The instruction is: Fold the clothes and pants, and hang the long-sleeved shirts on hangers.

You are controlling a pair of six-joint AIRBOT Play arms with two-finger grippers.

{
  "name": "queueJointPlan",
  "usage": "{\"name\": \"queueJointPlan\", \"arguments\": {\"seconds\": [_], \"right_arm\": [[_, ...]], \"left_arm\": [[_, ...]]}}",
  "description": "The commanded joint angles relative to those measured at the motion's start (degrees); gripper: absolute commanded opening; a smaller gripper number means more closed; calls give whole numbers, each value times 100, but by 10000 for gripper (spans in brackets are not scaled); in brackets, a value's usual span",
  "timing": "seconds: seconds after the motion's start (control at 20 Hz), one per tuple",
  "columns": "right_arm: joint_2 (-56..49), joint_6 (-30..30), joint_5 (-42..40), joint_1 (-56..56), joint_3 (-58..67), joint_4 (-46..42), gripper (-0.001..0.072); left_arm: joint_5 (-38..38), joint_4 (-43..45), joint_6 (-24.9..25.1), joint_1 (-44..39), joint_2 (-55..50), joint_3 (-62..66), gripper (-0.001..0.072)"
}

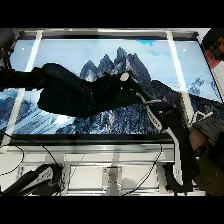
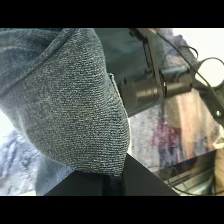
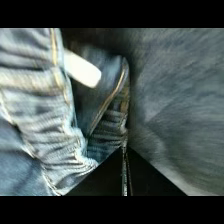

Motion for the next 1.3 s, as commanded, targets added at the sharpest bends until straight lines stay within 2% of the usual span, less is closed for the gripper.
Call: {"name": "queueJointPlan", "arguments": {"seconds": [0.0,0.1,0.25,0.35,0.45,0.6,0.75,0.8,0.85,0.9,0.95,1.0,1.1,1.25], "right_arm": [[334,621,-79,-538,33,-1069,10],[710,826,22,-1043,33,-1838,11],[1373,826,20,-1829,33,-2146,12],[1812,811,50,-2321,35,-2267,12],[2151,780,94,-2763,35,-2291,13],[2455,693,262,-3209,33,-2277,14],[2527,623,533,-3381,33,-2277,21],[2524,627,570,-3383,33,-2286,69],[2524,627,566,-3381,33,-2264,227],[2527,625,564,-3375,33,-2256,423],[2527,610,514,-3377,33,-2256,532],[2527,599,514,-3377,33,-2256,532],[2527,352,516,-3383,33,-2262,532],[2527,302,516,-3383,33,-2277,532]], "left_arm": [[245,-98,-66,-341,-103,4,33],[568,-101,-195,-776,-302,4,33],[1469,-144,-380,-1757,-743,31,33],[2277,-527,-404,-2448,-1130,216,33],[2962,-909,-402,-3143,-1655,671,33],[3810,-916,-584,-4105,-2691,1676,33],[5047,-922,-728,-4763,-3768,2664,34],[5506,-1078,-726,-4951,-4109,2949,35],[5949,-1318,-723,-5097,-4385,3154,37],[6352,-1471,-684,-5243,-4610,3300,159],[6679,-1473,-691,-5355,-4756,3359,422],[6861,-1471,-691,-5414,-4841,3364,624],[6885,-1473,-713,-5412,-4878,3366,639],[6857,-1475,-713,-5243,-4852,3517,638]]}}
